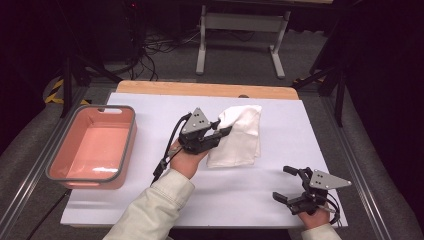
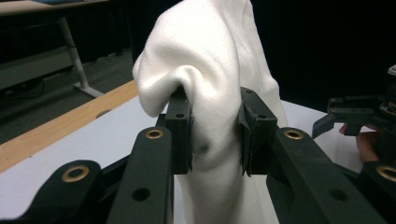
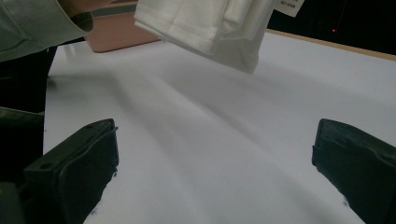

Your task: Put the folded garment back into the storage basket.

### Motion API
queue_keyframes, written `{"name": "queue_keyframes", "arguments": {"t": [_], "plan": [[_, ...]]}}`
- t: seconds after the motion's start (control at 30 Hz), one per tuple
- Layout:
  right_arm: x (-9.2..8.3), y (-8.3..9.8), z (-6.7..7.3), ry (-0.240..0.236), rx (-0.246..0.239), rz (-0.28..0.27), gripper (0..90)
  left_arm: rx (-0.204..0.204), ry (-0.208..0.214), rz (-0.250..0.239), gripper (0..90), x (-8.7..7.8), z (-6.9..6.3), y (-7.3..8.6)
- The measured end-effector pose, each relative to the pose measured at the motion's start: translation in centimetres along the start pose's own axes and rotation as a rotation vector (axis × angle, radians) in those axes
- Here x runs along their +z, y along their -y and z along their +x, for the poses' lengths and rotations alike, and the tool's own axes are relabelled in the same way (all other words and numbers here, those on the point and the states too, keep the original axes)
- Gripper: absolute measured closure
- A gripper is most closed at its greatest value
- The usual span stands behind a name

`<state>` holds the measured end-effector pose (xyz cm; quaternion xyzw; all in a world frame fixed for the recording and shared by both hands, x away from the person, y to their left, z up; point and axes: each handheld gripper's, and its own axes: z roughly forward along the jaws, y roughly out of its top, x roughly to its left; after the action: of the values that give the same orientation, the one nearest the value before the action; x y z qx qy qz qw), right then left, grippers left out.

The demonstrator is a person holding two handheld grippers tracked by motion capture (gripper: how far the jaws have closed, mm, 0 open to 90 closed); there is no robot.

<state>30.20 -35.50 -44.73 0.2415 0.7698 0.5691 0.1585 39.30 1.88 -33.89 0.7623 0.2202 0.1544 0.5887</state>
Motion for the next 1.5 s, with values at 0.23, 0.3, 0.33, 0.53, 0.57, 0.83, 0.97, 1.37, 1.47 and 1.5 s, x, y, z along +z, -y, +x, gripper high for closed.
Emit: {"name": "queue_keyframes", "arguments": {"t": [0.23,0.3,0.33,0.53,0.57,0.83,0.97,1.37,1.47,1.5], "plan": [[0.0,0.0,0.0,0.001,-0.001,-0.002,1.2,0.016,-0.026,0.003,69.7,-1.8,0.7,-0.2],[0.0,0.0,0.0,0.000,-0.002,0.000,1.2,0.013,-0.030,0.005,69.7,-2.5,0.9,-0.3],[0.0,0.0,0.0,0.002,0.000,-0.002,1.2,0.016,-0.032,0.006,69.7,-2.8,1.1,-0.3],[0.0,0.0,0.0,0.004,-0.003,0.002,1.2,0.015,-0.055,0.007,69.7,-4.6,1.7,-0.3],[0.0,0.0,0.0,0.005,-0.003,0.003,1.2,0.015,-0.056,0.009,69.7,-4.9,1.8,-0.3],[0.0,0.0,0.0,0.006,-0.003,0.003,1.2,0.015,-0.082,0.025,69.7,-6.7,2.5,-0.1],[0.0,0.0,0.0,0.005,-0.005,0.003,1.2,0.029,-0.097,0.043,69.6,-7.8,2.6,0.0],[0.1,0.0,0.0,0.008,-0.002,0.002,1.2,0.025,-0.144,0.059,69.6,-10.6,3.5,0.3],[0.1,0.0,0.0,0.006,-0.002,0.003,1.2,0.020,-0.153,0.059,69.6,-11.4,3.8,0.4],[0.1,0.0,0.0,0.009,0.000,0.002,1.2,0.017,-0.155,0.063,69.6,-11.8,4.0,0.6]]}}
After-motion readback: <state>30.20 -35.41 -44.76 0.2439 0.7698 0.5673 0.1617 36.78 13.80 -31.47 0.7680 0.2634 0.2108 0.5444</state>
